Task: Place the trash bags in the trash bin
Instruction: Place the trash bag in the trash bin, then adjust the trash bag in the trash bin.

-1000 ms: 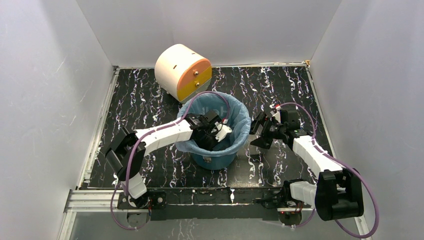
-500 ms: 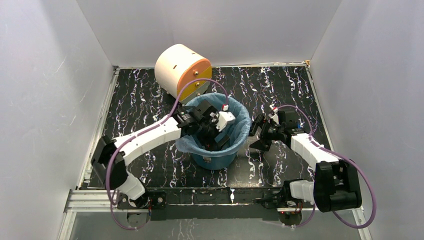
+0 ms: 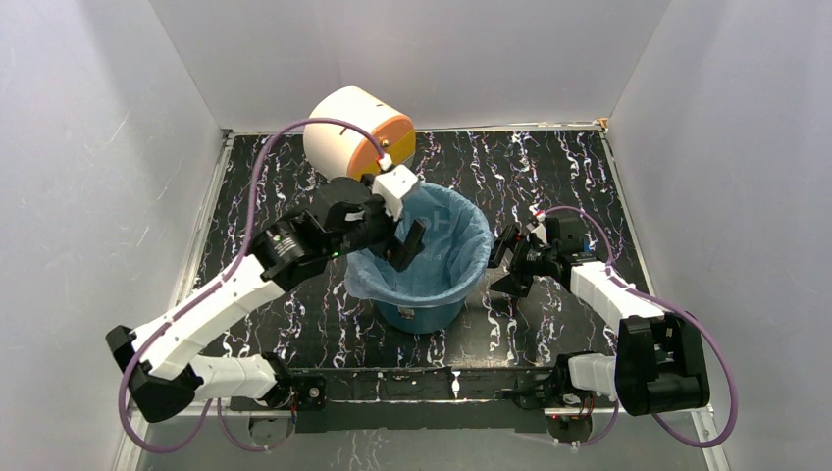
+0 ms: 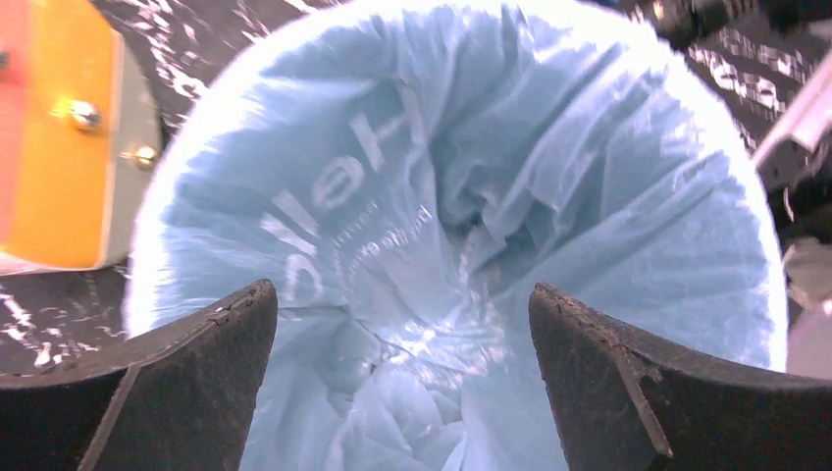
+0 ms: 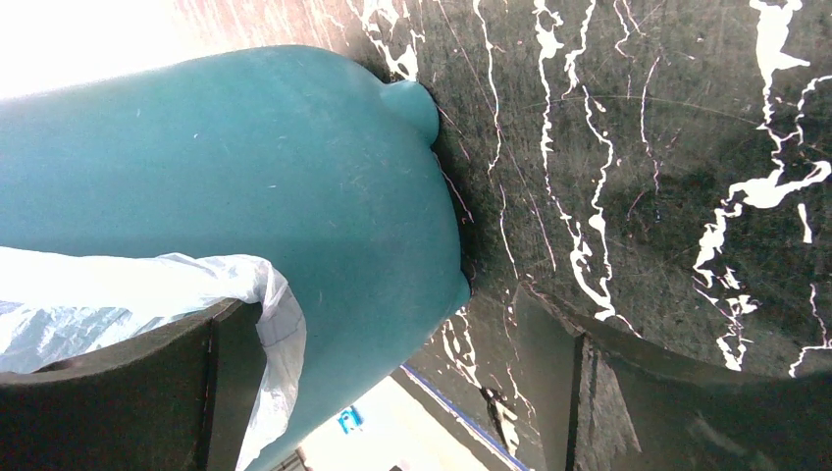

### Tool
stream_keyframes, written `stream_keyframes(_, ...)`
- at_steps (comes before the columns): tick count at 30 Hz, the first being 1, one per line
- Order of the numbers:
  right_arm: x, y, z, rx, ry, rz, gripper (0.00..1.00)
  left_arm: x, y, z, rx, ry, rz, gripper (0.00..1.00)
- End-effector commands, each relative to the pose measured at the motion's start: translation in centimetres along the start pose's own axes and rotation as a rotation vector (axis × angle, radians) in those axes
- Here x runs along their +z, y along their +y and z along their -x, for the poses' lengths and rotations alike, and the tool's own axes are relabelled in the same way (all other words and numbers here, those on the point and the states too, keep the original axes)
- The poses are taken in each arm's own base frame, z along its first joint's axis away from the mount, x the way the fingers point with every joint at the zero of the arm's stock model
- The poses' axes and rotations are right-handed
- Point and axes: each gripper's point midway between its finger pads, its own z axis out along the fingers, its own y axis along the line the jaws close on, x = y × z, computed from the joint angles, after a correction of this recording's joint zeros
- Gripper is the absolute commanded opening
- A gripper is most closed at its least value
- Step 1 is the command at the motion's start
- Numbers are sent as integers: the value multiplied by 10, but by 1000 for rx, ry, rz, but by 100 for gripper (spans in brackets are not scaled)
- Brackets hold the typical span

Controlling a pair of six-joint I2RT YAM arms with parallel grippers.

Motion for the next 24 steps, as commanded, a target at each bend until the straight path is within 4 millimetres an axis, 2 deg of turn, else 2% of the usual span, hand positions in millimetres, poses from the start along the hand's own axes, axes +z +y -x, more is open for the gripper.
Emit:
stream_keyframes(1, -4, 13, 11, -57, -46, 38, 99, -27, 33, 48, -56, -165, 183, 97)
stream_keyframes(3, -5, 14, 12, -56, -49, 38, 99, -32, 47, 54, -76, -179, 244, 98)
stream_keyframes(4, -5, 15, 13, -56, -51, 38, 99, -34, 61, 54, -91, -176, 304, 98)
stream_keyframes(8, -6, 16, 13, -59, -58, 39, 99, -59, 139, 50, -317, -232, 521, 98)
stream_keyframes(10, -7, 17, 14, -61, -59, 40, 99, -73, 172, 36, -449, -264, 573, 98)
stream_keyframes(13, -8, 19, 14, -65, -60, 39, 99, -94, 206, 6, -606, -274, 678, 98)
stream_keyframes(15, -8, 20, 15, -70, -62, 40, 99, -99, 214, -19, -681, -255, 722, 98)
stream_keyframes(17, -10, 23, 15, -80, -67, 49, 99, -96, 212, -46, -758, -225, 733, 98)
stream_keyframes(19, -12, 26, 17, -90, -81, 60, 99, -87, 200, -73, -830, -189, 705, 98)
stream_keyframes(24, -19, 34, 26, -115, -164, 67, 99, -60, 162, -127, -949, -141, 566, 98)
